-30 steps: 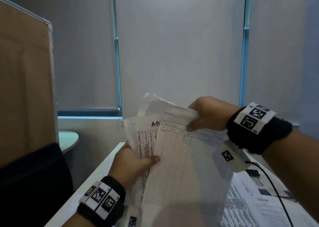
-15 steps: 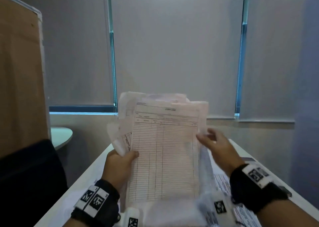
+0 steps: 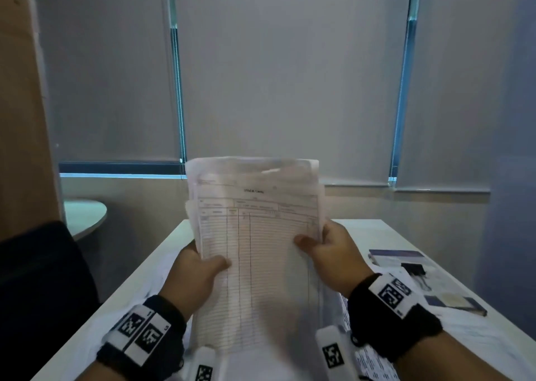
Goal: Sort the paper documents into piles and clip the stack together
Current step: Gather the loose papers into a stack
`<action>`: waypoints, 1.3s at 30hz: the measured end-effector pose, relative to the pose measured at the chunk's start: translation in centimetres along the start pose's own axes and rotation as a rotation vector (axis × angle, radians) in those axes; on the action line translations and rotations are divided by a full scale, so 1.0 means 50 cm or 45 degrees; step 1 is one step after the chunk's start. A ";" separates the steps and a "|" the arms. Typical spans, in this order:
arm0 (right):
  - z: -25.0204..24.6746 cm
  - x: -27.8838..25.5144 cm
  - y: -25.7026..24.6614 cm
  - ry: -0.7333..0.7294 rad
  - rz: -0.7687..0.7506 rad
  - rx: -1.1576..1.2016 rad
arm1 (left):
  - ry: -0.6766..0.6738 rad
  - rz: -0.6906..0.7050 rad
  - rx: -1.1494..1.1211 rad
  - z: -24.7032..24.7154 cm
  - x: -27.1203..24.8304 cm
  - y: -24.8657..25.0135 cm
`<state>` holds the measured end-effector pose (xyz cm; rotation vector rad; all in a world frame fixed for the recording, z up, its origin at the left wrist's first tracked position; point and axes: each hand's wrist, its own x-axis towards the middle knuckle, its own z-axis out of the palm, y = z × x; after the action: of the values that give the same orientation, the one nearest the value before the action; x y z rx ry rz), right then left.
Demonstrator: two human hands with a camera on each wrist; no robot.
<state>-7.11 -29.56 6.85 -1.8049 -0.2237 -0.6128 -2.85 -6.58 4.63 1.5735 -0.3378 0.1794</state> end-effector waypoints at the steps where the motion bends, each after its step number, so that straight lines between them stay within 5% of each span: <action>1: 0.005 0.003 -0.017 0.019 -0.068 -0.071 | 0.033 0.044 0.021 0.001 0.008 0.009; 5: 0.006 0.024 -0.067 0.201 -0.277 0.005 | 0.136 0.256 -0.018 -0.004 0.040 0.047; 8: 0.007 0.018 -0.074 0.236 -0.232 0.210 | 0.147 0.329 -0.050 -0.010 0.038 0.046; 16: 0.011 -0.055 0.035 0.005 0.133 0.222 | 0.022 0.031 0.074 -0.004 -0.039 -0.046; 22: 0.020 -0.028 -0.042 0.193 -0.106 0.330 | 0.192 0.146 -0.110 0.028 -0.019 0.035; 24: 0.020 -0.030 -0.035 0.205 -0.047 0.287 | 0.123 0.053 -0.147 0.027 -0.024 0.017; 28: 0.018 -0.069 0.019 0.094 0.252 0.152 | -0.292 -0.202 0.114 0.024 -0.049 -0.050; 35: -0.004 -0.039 -0.009 0.152 0.104 0.249 | 0.072 0.146 -0.056 0.008 -0.017 0.005; 39: 0.006 -0.041 -0.004 0.113 0.053 0.266 | 0.031 0.053 -0.086 0.014 -0.025 -0.007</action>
<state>-8.86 -28.92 5.90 -1.5741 -0.1821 -0.6155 -3.97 -7.18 3.88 1.4969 -0.3546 0.2173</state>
